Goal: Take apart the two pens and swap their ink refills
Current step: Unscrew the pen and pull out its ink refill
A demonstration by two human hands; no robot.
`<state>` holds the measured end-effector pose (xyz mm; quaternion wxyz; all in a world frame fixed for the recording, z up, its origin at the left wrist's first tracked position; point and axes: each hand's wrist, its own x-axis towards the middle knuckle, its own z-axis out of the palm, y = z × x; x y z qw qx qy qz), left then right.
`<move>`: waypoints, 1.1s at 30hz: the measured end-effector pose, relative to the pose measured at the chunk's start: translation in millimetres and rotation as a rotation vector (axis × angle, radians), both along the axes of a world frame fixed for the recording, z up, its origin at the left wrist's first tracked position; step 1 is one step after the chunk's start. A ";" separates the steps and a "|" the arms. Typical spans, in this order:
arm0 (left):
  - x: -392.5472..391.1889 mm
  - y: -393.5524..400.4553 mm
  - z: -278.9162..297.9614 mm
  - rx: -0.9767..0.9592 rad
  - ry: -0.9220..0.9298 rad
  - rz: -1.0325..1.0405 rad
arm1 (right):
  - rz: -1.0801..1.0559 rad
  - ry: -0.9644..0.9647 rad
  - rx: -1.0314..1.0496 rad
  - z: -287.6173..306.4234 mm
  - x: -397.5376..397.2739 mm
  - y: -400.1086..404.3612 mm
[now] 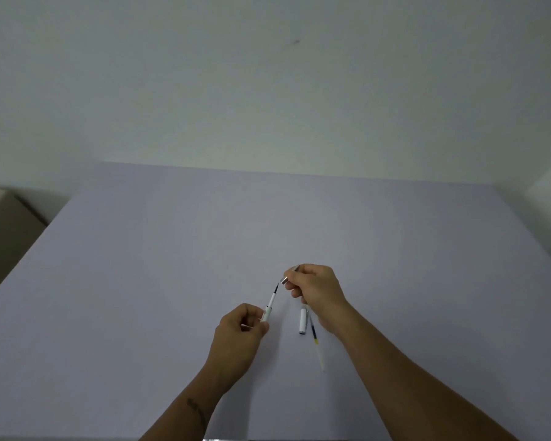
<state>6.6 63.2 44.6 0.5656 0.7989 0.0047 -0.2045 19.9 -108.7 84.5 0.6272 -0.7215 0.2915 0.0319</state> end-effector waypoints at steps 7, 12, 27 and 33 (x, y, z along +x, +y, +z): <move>-3.5 1.3 6.3 0.001 -0.020 -0.032 | 0.028 0.014 -0.011 5.5 -8.0 1.7; -4.7 0.5 12.1 0.007 -0.073 -0.050 | 0.141 0.087 -0.024 9.4 -14.0 3.4; -2.7 -14.5 26.2 -0.044 -0.217 -0.007 | 0.129 0.069 -0.035 21.3 -23.5 -2.8; -3.7 -15.6 27.6 -0.026 -0.218 0.001 | 0.126 0.047 -0.020 22.3 -29.1 0.1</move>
